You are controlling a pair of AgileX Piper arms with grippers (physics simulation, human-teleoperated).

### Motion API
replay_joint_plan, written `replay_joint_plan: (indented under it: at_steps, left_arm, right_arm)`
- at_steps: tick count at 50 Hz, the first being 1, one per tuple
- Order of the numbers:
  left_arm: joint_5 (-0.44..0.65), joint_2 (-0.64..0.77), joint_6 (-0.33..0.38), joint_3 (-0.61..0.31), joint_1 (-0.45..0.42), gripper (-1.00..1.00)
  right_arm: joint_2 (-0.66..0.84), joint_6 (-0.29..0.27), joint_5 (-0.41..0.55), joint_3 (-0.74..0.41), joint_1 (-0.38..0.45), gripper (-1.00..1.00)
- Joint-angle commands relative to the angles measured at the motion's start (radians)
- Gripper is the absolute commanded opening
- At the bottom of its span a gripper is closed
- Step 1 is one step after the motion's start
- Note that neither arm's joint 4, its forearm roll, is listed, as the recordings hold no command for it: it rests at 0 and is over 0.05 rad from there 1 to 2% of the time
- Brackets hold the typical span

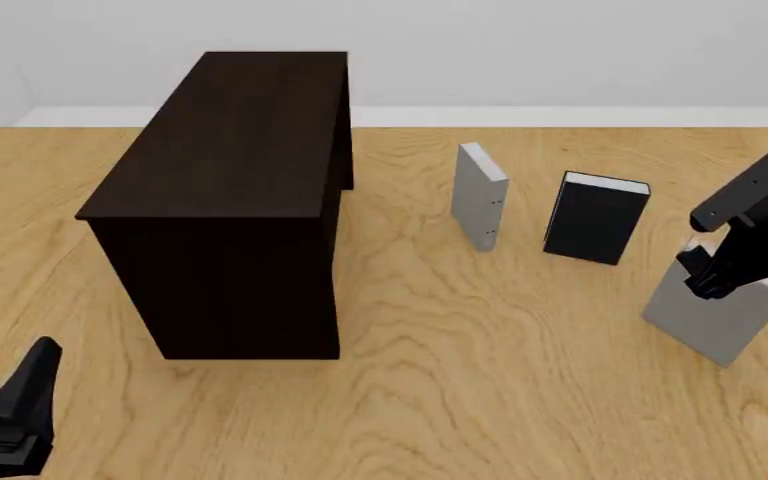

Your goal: Pick up the book on the right and place it under the cabinet shelf.

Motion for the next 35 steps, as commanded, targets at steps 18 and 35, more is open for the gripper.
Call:
replay_joint_plan:
  at_steps: [18, 35]
  left_arm:
    - [0.000, 0.000, 0.000, 0.000, 0.000, 1.00]
    - [0.000, 0.000, 0.000, 0.000, 0.000, 1.00]
  right_arm:
    - [0.126, -0.020, -0.074, 0.001, -0.040, 1.00]
    - [0.196, -0.029, -0.122, 0.007, -0.050, 1.00]
